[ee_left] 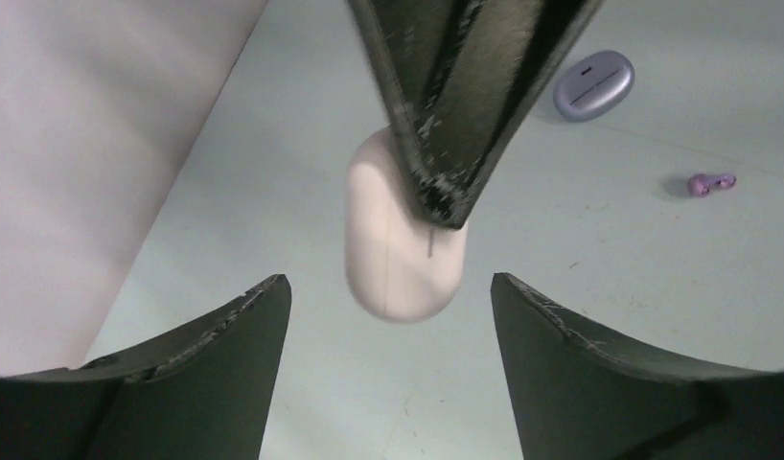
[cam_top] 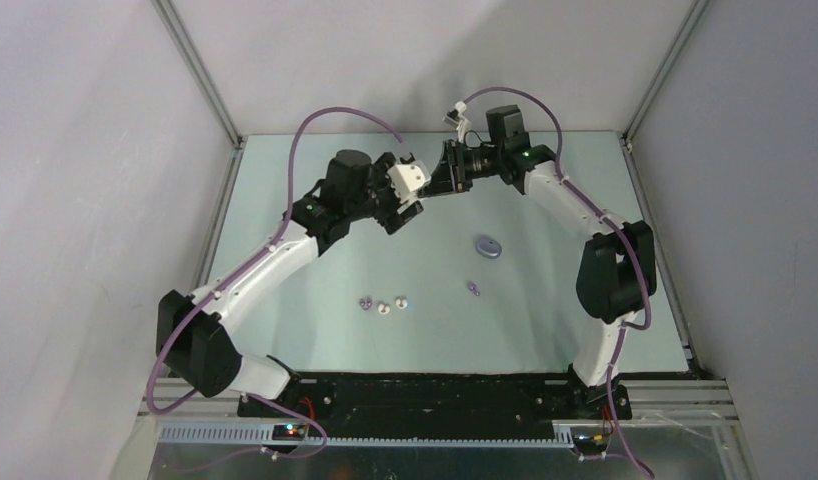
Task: Insert the wireless bluetooth earbuds into the charging case
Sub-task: Pass from the left arm to the right, then pass from the right arm to the left
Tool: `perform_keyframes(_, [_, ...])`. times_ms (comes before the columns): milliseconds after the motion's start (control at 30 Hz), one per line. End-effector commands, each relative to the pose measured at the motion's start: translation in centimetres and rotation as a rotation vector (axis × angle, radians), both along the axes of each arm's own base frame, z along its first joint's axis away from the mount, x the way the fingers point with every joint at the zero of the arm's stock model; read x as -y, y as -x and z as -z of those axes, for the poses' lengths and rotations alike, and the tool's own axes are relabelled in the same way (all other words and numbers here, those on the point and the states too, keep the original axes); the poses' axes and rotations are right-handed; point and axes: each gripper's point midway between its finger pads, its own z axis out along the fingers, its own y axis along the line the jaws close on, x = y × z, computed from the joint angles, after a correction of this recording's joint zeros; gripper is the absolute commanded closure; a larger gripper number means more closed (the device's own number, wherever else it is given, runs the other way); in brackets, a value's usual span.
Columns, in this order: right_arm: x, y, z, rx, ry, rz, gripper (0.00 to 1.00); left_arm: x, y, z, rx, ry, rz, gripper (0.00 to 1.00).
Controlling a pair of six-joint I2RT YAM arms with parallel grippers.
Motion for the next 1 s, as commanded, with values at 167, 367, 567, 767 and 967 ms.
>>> perform_keyframes(167, [5.0,0.4,-10.2,0.459,-0.295,0.036,1.0,-2.0,-0.4,-10.9,-0.246,0.507,-0.039,0.05])
perform_keyframes(367, [4.3,2.9,-14.3,0.728,-0.344,0.026,0.97,-0.9,4.2,-14.5,-0.411,0.794,0.346,0.11])
perform_keyframes(567, [2.4,4.2,-16.8,0.875,-0.375,0.054,1.0,-0.3,5.6,-14.8,-0.515,0.836,0.449,0.21])
perform_keyframes(767, [1.3,4.0,-16.6,0.889,-0.387,0.061,1.0,0.2,6.2,-16.5,-0.504,0.819,0.496,0.33])
perform_keyframes(967, [0.2,4.7,-16.2,0.867,-0.399,0.036,1.0,0.9,7.0,-16.2,-0.514,0.804,0.522,0.43])
